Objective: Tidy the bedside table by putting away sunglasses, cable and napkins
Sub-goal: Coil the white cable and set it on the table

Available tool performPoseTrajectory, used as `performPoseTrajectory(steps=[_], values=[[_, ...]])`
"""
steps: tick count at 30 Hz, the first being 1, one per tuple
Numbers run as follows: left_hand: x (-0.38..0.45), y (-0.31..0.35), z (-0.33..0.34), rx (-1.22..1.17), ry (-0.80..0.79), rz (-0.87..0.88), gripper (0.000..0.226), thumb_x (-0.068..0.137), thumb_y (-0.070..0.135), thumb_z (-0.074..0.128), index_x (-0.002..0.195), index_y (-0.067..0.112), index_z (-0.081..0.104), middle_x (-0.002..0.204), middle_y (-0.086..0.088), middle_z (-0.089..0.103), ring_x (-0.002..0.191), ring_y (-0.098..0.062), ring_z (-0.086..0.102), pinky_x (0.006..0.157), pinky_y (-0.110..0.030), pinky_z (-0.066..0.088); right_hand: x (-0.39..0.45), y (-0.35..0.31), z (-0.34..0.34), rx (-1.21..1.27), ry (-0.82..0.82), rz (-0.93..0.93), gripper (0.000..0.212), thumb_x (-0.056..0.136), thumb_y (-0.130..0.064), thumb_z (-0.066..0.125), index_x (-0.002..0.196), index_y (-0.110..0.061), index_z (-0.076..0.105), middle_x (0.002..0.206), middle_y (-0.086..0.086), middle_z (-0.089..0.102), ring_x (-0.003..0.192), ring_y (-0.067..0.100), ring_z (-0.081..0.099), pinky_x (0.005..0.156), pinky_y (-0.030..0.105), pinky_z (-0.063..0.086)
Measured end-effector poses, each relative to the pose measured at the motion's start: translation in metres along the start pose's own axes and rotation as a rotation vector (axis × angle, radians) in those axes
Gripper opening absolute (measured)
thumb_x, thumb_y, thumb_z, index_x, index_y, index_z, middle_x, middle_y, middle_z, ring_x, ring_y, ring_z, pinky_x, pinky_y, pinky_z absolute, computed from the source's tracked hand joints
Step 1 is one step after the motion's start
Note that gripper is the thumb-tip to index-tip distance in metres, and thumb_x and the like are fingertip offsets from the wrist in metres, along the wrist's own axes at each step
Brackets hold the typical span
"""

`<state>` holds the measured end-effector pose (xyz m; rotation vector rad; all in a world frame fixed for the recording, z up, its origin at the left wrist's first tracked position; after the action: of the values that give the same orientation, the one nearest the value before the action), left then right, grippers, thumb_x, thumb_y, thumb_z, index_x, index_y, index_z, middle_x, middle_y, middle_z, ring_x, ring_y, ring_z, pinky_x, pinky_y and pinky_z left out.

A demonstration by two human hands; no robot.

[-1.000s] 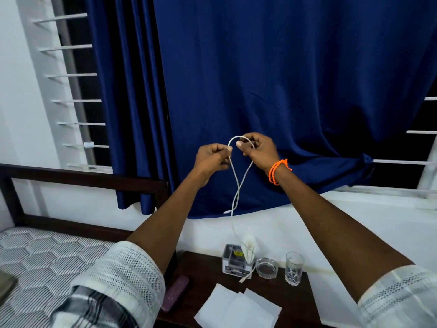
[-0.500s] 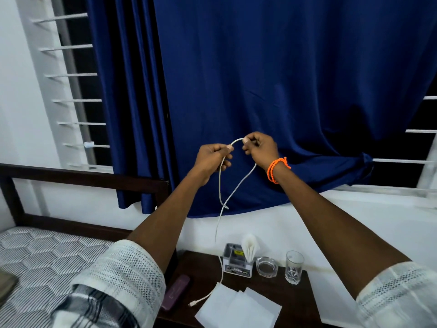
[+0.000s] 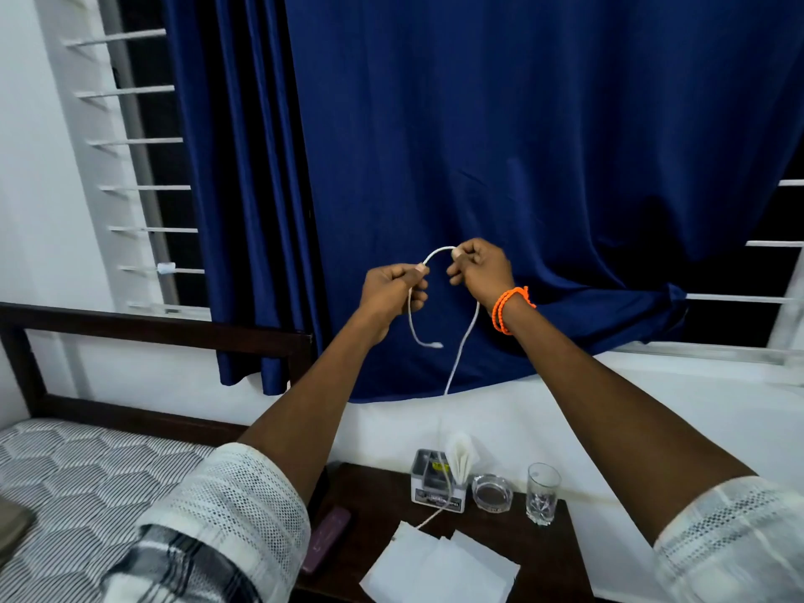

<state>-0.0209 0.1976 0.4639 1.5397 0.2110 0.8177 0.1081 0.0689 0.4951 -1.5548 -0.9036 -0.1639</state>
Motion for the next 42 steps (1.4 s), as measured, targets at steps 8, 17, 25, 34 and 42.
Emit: performPoseTrajectory(steps=[8, 17, 25, 34, 42], values=[[0.008, 0.022, 0.008, 0.000, 0.010, 0.031, 0.024, 0.096, 0.028, 0.072, 0.100, 0.005, 0.078, 0.075, -0.001, 0.072, 0.064, -0.010, 0.066, 0.060, -0.023, 0.056, -0.009, -0.014, 0.006, -0.113, -0.108, -0.213, 0.011, 0.093, -0.021, 0.065, 0.103, -0.020, 0.067, 0.088, 0.005, 0.072, 0.082, 0.025, 0.071, 0.076, 0.039, 0.060], [0.000, 0.007, 0.004, -0.101, -0.049, -0.019, 0.032, 0.101, 0.037, 0.065, 0.104, 0.008, 0.079, 0.074, -0.001, 0.072, 0.066, -0.011, 0.068, 0.065, -0.024, 0.059, -0.002, -0.011, -0.002, -0.119, -0.005, -0.148, 0.009, 0.098, -0.021, 0.058, 0.096, -0.017, 0.067, 0.083, 0.006, 0.073, 0.071, 0.012, 0.068, 0.072, 0.029, 0.057], [-0.001, 0.011, 0.008, -0.098, -0.093, -0.008, 0.034, 0.101, 0.037, 0.064, 0.103, 0.007, 0.080, 0.076, -0.003, 0.071, 0.070, -0.014, 0.068, 0.067, -0.026, 0.060, -0.011, -0.018, 0.008, -0.203, -0.125, -0.292, 0.012, 0.097, -0.016, 0.060, 0.100, -0.010, 0.070, 0.091, -0.001, 0.070, 0.087, 0.019, 0.067, 0.079, 0.034, 0.055], [-0.010, -0.002, 0.009, -0.122, -0.235, -0.034, 0.039, 0.107, 0.039, 0.052, 0.112, 0.008, 0.075, 0.084, -0.004, 0.073, 0.081, -0.018, 0.072, 0.075, -0.031, 0.062, -0.004, -0.010, 0.006, -0.198, -0.147, -0.209, 0.012, 0.098, -0.017, 0.061, 0.106, -0.012, 0.068, 0.098, 0.005, 0.070, 0.090, 0.018, 0.065, 0.082, 0.030, 0.053], [-0.012, 0.002, 0.012, -0.162, -0.246, -0.036, 0.041, 0.104, 0.041, 0.055, 0.113, 0.007, 0.075, 0.083, -0.007, 0.072, 0.079, -0.019, 0.072, 0.074, -0.032, 0.062, -0.006, -0.015, 0.006, -0.171, -0.139, -0.247, 0.014, 0.099, -0.015, 0.058, 0.099, -0.008, 0.070, 0.096, 0.005, 0.073, 0.095, 0.021, 0.069, 0.086, 0.037, 0.056]])
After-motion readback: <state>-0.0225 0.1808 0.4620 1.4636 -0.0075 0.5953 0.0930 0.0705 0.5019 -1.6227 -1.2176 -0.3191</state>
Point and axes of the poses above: each hand's wrist, its own x-axis towards the middle knuckle, its own z-axis out of the palm, y = z × x, the point moved 4 cm from there along x, towards the middle knuckle
